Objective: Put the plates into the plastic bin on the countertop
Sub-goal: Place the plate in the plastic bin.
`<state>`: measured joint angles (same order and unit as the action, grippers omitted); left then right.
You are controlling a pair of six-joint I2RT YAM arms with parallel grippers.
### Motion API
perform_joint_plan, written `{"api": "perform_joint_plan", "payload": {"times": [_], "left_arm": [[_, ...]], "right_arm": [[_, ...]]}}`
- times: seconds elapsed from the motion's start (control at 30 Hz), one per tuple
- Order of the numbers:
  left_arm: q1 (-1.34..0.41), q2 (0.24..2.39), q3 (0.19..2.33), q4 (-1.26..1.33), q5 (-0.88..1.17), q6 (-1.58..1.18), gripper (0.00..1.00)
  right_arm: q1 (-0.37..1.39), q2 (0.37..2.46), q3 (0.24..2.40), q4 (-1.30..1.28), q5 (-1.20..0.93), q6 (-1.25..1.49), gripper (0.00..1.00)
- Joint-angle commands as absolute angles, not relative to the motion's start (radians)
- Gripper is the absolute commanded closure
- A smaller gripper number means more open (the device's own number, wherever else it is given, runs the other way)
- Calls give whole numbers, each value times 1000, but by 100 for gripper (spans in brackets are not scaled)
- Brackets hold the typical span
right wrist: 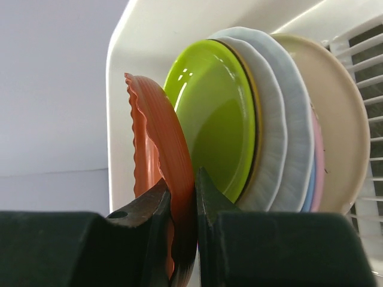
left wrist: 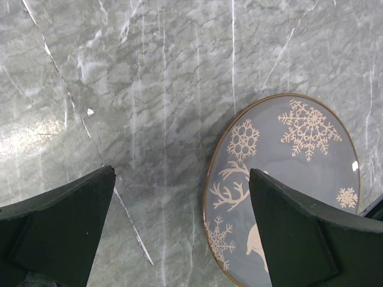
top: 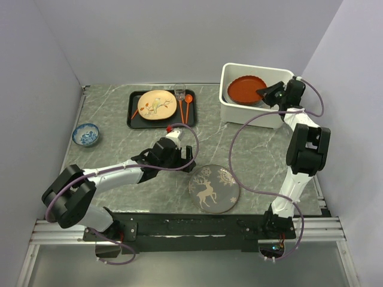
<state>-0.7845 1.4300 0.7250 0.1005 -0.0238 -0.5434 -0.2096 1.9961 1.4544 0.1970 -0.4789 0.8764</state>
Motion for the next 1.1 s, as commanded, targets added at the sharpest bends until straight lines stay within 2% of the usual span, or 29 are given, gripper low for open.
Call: {"api": "perform_joint_plan", "payload": {"times": [0.0, 0.17, 0.37, 0.43, 0.47, 0.53, 0.57, 0.67, 0.87, 1.07], "left_arm": [[-782, 1427, 755, 118, -29, -555, 1], [-782, 1413, 750, 112, -37, -549, 1], [-782, 1425, 758, 110, -23, -551, 1], [-782, 1425, 756, 115, -18, -551, 1], [-781, 1422, 756, 115, -18, -552, 1], [-782, 1417, 755, 114, -17, -552, 1], [-782, 1413, 752, 114, -15, -552, 1], [-782, 1399, 744, 115, -18, -552, 1], [-782, 1397, 739, 126, -8, -555, 1], [-781, 1402, 729, 126, -8, -568, 1]], "right_arm": [[-216, 2006, 1519, 219, -474, 865, 100], [-215, 2034, 1555, 184, -476, 861, 100], [-216, 2039, 1582, 146, -462, 827, 92], [-216, 2036, 1591, 130, -453, 824, 77], [-216, 2033, 1592, 127, -446, 819, 65], [-215, 2031, 1611, 98, -436, 805, 53], [-215, 2036, 1623, 78, -420, 798, 41], [-213, 2026, 1683, -27, -366, 740, 26], [-196, 1924, 1703, -138, -193, 617, 9], [-186, 1815, 1677, -153, -97, 557, 6]]}}
